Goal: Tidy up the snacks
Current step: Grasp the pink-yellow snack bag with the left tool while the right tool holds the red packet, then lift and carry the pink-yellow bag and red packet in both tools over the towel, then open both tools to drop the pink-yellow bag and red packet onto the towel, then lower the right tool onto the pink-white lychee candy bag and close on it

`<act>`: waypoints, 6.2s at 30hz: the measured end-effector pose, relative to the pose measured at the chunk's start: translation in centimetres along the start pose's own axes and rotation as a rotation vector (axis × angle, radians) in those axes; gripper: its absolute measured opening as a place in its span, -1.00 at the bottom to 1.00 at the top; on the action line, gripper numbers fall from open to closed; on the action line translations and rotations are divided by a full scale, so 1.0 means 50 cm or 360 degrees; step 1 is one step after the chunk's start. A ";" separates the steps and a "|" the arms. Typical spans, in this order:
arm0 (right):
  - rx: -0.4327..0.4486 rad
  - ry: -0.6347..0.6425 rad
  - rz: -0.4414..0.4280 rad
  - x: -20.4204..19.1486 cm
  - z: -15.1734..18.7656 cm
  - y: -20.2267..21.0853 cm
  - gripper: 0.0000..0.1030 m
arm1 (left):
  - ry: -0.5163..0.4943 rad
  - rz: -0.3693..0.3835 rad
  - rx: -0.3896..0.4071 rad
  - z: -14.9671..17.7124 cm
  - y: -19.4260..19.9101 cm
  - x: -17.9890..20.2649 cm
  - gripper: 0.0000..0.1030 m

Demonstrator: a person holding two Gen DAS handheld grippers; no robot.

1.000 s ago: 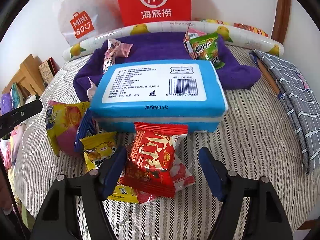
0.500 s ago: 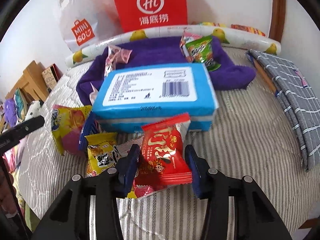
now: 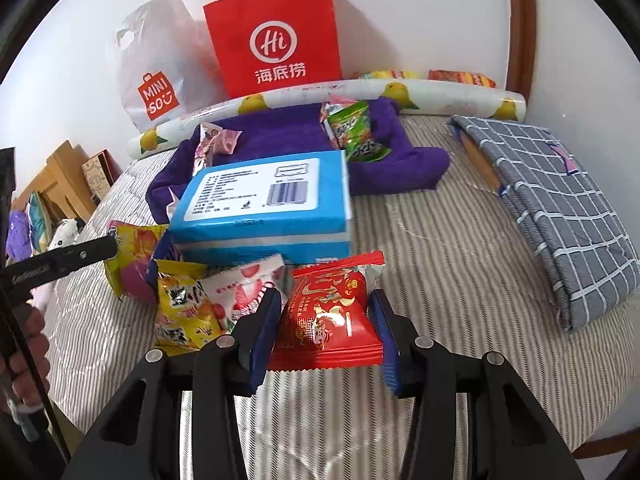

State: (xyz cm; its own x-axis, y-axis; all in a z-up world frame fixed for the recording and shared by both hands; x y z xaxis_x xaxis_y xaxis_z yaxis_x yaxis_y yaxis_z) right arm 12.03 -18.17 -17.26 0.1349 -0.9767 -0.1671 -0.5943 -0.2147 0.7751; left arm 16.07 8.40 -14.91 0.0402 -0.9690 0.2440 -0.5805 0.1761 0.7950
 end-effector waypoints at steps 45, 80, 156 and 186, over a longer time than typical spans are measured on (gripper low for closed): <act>0.0025 0.0018 0.0036 0.008 0.035 0.072 -0.14 | 0.0113 0.0033 0.0080 0.021 0.085 -0.047 0.01; 0.0222 0.0089 -0.0073 -0.025 -0.226 0.133 -0.15 | -0.0076 0.0237 0.0231 -0.190 0.146 0.128 0.01; -0.0261 0.0200 -0.0185 -0.079 -0.374 -0.323 0.21 | -0.0203 0.0119 -0.0194 -0.390 -0.309 0.108 0.03; -0.0187 0.0088 -0.0148 -0.046 -0.147 -0.061 0.21 | -0.0155 -0.0038 -0.0007 -0.269 -0.017 0.035 0.34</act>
State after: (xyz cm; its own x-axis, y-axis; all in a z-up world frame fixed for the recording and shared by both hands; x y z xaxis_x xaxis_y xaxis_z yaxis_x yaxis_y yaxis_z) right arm 19.36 -15.23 -14.79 0.2307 -0.9500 -0.2103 -0.4807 -0.2992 0.8242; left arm 27.58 8.89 -7.67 -0.0256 -0.9852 0.1697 -0.5765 0.1533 0.8026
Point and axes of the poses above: each gripper's, at about its wrist camera, not at the fingertips, and y roughly against the way its jaws point, x to its right, z to its underside, the point moved 3 cm from there along -y, roughly the way its jaws point, and after that the axes turned 2 degrees about z, right-handed, at the moved point
